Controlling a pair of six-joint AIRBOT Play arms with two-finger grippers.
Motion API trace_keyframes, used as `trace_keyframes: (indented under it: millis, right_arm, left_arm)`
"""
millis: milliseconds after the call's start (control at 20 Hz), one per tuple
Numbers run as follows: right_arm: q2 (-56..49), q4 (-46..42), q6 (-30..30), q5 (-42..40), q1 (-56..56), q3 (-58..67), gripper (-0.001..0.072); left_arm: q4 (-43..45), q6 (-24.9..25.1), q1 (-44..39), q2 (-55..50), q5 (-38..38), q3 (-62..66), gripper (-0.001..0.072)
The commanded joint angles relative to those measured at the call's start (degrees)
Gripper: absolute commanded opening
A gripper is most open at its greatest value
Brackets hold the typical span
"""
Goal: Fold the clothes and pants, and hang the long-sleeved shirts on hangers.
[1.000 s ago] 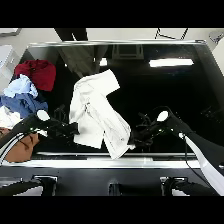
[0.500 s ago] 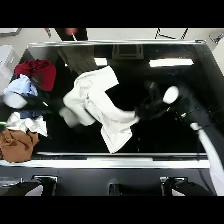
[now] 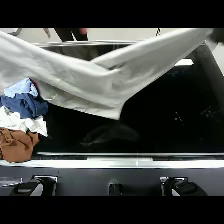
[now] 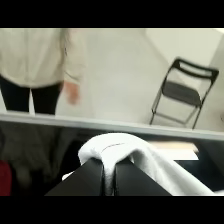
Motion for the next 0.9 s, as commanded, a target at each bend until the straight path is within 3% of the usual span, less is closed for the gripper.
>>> trace_keyframes:
  millis: [0,150,300,550,750,800,850]
  right_arm:
    - [3.76,-2.80,0.55,0.55,0.04,2.01,0.0044]
    - [1.77,-2.54,0.57,9.73,0.04,0.24,0.0044]
    - [-3.50,-2.36,0.04,17.03,0.04,-5.77,0.0044]
    - [-17.70,-0.90,0.26,8.17,0.04,-23.28,0.0045]
    - [-31.50,10.97,6.03,4.13,0.09,-26.88,0.0050]
    - [-33.57,15.41,6.54,3.65,0.09,-26.88,0.0152]
    - [-34.80,20.20,6.78,3.28,0.07,-26.77,0.0440]
  left_arm:
    - [3.41,-0.04,0.68,3.15,-1.99,1.25,0.0026]
    - [4.02,0.00,0.68,2.62,-5.90,-2.91,0.0026]
    - [6.73,0.02,0.70,1.14,0.81,-10.75,0.0026]
    - [3.98,-0.02,-0.33,-7.45,4.74,-24.17,0.0027]
    - [-2.45,-0.02,-0.59,-13.88,2.99,-35.39,0.0027]
    - [-3.15,-0.02,-0.59,-14.73,2.19,-36.83,0.0027]
    - [-3.21,0.00,-0.59,-15.34,1.42,-37.75,0.0027]
